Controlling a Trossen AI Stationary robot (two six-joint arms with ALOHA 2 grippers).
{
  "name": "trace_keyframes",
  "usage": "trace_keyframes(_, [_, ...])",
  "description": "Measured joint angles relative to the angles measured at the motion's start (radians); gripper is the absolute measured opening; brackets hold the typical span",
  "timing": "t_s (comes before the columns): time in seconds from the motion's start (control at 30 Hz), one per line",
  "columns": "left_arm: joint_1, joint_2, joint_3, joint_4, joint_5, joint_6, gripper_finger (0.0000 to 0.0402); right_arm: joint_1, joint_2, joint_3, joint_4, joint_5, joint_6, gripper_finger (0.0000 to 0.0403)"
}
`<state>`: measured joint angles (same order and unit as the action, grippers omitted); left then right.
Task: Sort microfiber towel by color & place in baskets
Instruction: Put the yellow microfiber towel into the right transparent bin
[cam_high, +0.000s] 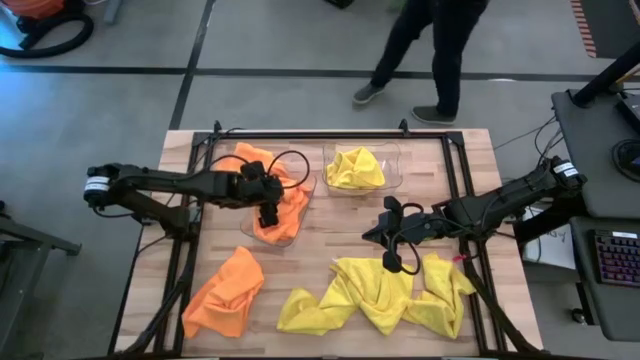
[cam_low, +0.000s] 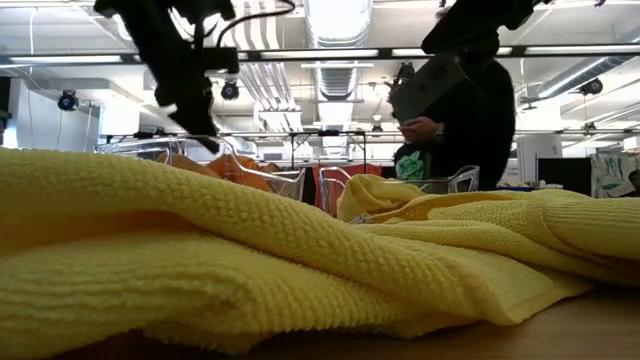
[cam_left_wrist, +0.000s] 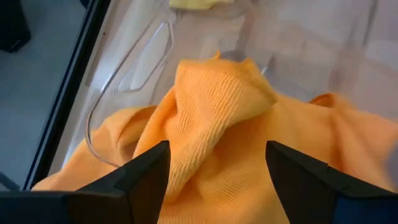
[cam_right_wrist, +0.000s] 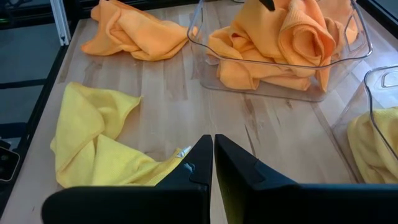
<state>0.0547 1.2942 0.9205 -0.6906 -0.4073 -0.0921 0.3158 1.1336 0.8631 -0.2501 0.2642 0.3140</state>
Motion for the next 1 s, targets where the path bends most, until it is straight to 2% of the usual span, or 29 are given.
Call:
trace_keyframes(0.17, [-0.03, 0.0, 0.101, -0.101, 0.008, 0.0, 0.0247, 0.0, 0.0, 0.0, 0.0, 0.0, 0.017, 0.0013])
trace_keyframes(0.33, [-0.097, -0.012, 0.162, -0.099, 0.004, -0.014, 0.0247, 0.001, 0.0, 0.0, -0.007, -0.002, 0.055, 0.0013])
trace_keyframes(0.5, [-0.234, -0.068, 0.138, -0.003, -0.073, -0.037, 0.0247, 0.017, 0.0, 0.0, -0.024, -0.009, 0.092, 0.0013])
trace_keyframes(0.7, [-0.416, -0.119, 0.082, 0.174, -0.168, -0.137, 0.0247, 0.028, 0.001, 0.0, -0.046, -0.01, 0.147, 0.0013])
trace_keyframes(0.9, [-0.564, -0.077, 0.058, 0.266, -0.262, -0.184, 0.0247, 0.031, 0.04, 0.0, -0.049, -0.01, 0.202, 0.0013])
trace_keyframes(1.0, [-0.615, -0.04, 0.058, 0.303, -0.276, -0.19, 0.0247, 0.033, 0.07, 0.0, -0.066, -0.042, 0.233, 0.0013])
